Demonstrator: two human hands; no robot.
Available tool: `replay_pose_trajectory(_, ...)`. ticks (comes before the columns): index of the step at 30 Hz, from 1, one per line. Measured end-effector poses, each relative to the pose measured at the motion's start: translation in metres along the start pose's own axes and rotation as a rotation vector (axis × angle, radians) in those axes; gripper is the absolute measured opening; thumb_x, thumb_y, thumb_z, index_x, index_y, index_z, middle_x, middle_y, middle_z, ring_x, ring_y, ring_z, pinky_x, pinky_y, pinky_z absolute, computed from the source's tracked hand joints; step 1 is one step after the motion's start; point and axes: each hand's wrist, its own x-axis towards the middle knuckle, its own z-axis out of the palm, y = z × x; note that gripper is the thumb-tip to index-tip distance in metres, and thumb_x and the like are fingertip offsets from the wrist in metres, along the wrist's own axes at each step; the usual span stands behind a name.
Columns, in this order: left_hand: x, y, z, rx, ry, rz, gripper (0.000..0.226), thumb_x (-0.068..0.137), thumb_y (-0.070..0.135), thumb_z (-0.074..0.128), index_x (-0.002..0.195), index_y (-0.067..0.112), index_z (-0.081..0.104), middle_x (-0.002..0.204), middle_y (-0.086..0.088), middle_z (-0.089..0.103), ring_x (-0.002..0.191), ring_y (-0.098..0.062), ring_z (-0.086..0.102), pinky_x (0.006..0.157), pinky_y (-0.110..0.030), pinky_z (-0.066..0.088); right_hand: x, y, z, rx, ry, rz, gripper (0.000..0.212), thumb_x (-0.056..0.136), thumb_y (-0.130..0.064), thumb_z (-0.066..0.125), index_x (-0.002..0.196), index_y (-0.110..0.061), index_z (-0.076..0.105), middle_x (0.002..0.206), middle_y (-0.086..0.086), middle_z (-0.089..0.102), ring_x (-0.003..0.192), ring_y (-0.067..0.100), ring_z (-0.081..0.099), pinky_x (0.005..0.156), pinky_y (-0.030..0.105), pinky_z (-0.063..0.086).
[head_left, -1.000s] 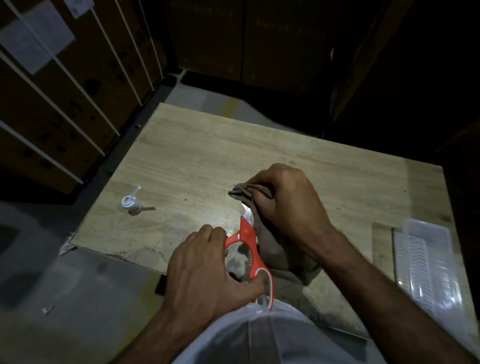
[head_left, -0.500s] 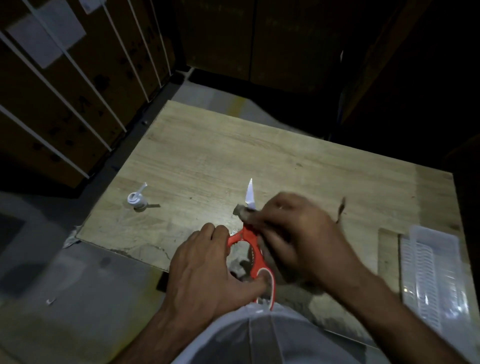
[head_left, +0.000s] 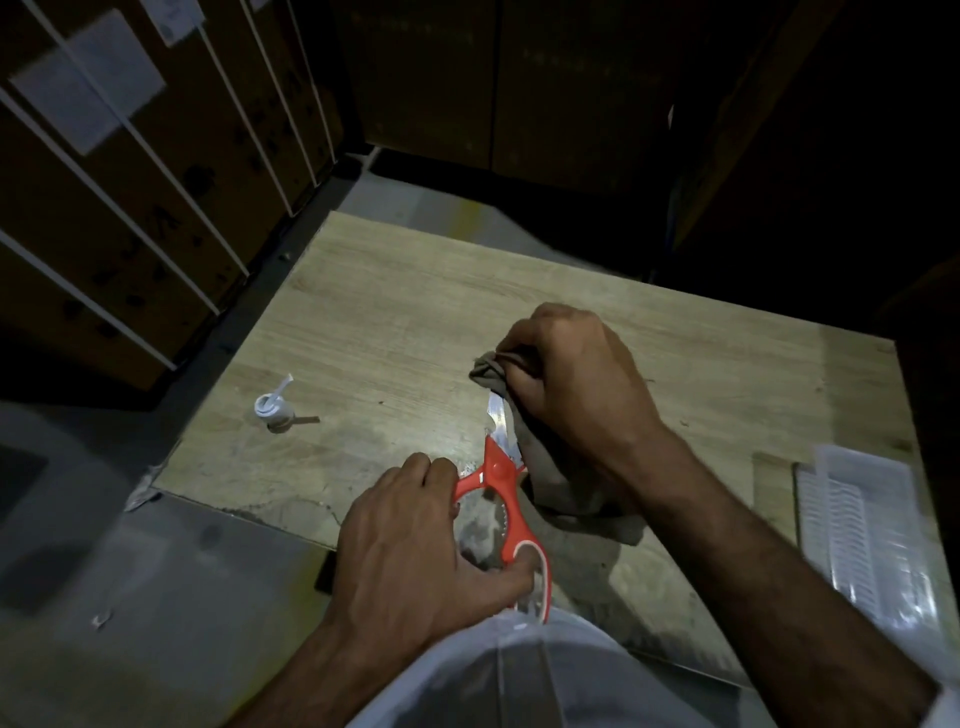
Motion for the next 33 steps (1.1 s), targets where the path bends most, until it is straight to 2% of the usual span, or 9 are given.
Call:
replay_pose_trajectory(5,-0.001,0.001,-0.001,-0.002,-0.094,-0.054,0.069,0.062,0.093,0.056,0.094,0.034,0.038,0.085,0.013,0.041,0.077,-0.009,0.043,0.069,-0.027,0.035,0.002,0.007,-0.007,-0.024,0.155,0.105,0.016,0.092,-0.029,0.066,0.101,-0.021,0.078,0.096,0.001,0.069,0.089,0.023,0.065,0.075,0.038,0.053)
replay_pose_trajectory(8,-0.002,0.001,-0.004,-0.005,-0.122,-0.097,0.069,0.062,0.093,0.056,0.095,0.035,0.04,0.087,0.013,0.041,0.08,-0.008,0.044,0.072,-0.027,0.035,-0.023,0.006,-0.027,0.127,0.255,0.089,0.015,0.092,-0.026,0.071,0.104,-0.022,0.079,0.093,-0.002,0.07,0.085,0.015,0.065,0.073,0.035,0.052)
replay_pose_trajectory(13,-0.001,0.003,-0.006,-0.005,-0.122,-0.099,0.065,0.062,0.09,0.054,0.092,0.035,0.037,0.084,0.014,0.037,0.08,-0.009,0.042,0.071,-0.028,0.032,-0.075,-0.014,-0.013,0.148,-0.14,-0.134,0.021,0.095,-0.037,0.059,0.104,-0.031,0.077,0.094,-0.01,0.067,0.083,0.009,0.061,0.068,0.033,0.053)
replay_pose_trajectory(15,-0.002,0.001,-0.003,-0.001,-0.066,-0.072,0.064,0.06,0.089,0.055,0.088,0.033,0.039,0.081,0.013,0.038,0.075,-0.012,0.042,0.068,-0.03,0.031,-0.076,-0.013,0.001,0.137,-0.171,-0.121,0.024,0.096,-0.041,0.057,0.105,-0.031,0.077,0.095,-0.01,0.065,0.084,0.01,0.061,0.065,0.033,0.052)
replay_pose_trajectory(20,-0.005,-0.002,0.001,-0.006,-0.007,-0.032,0.064,0.06,0.089,0.058,0.086,0.032,0.04,0.077,0.012,0.043,0.07,-0.013,0.043,0.065,-0.029,0.033,-0.053,-0.002,0.008,0.101,-0.063,-0.07,0.017,0.094,-0.029,0.067,0.106,-0.025,0.078,0.096,-0.005,0.066,0.085,0.016,0.063,0.066,0.034,0.052)
replay_pose_trajectory(22,-0.005,0.0,0.001,0.003,-0.016,-0.025,0.066,0.06,0.09,0.057,0.088,0.033,0.04,0.079,0.012,0.043,0.071,-0.012,0.043,0.066,-0.028,0.032,-0.042,-0.001,0.004,0.071,-0.054,-0.043,0.016,0.092,-0.026,0.069,0.105,-0.023,0.079,0.096,-0.004,0.067,0.084,0.016,0.064,0.062,0.024,0.042)
replay_pose_trajectory(25,-0.005,0.002,0.0,0.029,-0.056,-0.029,0.068,0.06,0.092,0.055,0.091,0.033,0.042,0.081,0.012,0.044,0.074,-0.011,0.044,0.067,-0.028,0.032,-0.03,-0.002,0.001,0.03,-0.041,-0.048,0.016,0.09,-0.024,0.071,0.104,-0.023,0.079,0.096,-0.003,0.067,0.086,0.019,0.064,0.065,0.024,0.034)
replay_pose_trajectory(29,-0.005,0.004,0.001,0.037,-0.08,-0.034,0.072,0.062,0.092,0.052,0.098,0.029,0.052,0.087,0.011,0.045,0.079,-0.011,0.045,0.07,-0.028,0.035,-0.015,-0.005,0.003,0.007,0.04,-0.011,0.015,0.092,-0.028,0.07,0.101,-0.02,0.079,0.096,0.0,0.067,0.086,0.022,0.063,0.067,0.028,0.04)
replay_pose_trajectory(33,-0.006,0.002,0.001,0.027,-0.081,-0.052,0.069,0.064,0.091,0.05,0.099,0.031,0.047,0.091,0.011,0.046,0.083,-0.011,0.047,0.073,-0.028,0.038,-0.006,0.011,-0.001,-0.014,0.2,0.119,0.013,0.089,-0.024,0.069,0.099,-0.02,0.077,0.094,0.003,0.068,0.087,0.027,0.064,0.069,0.035,0.049)
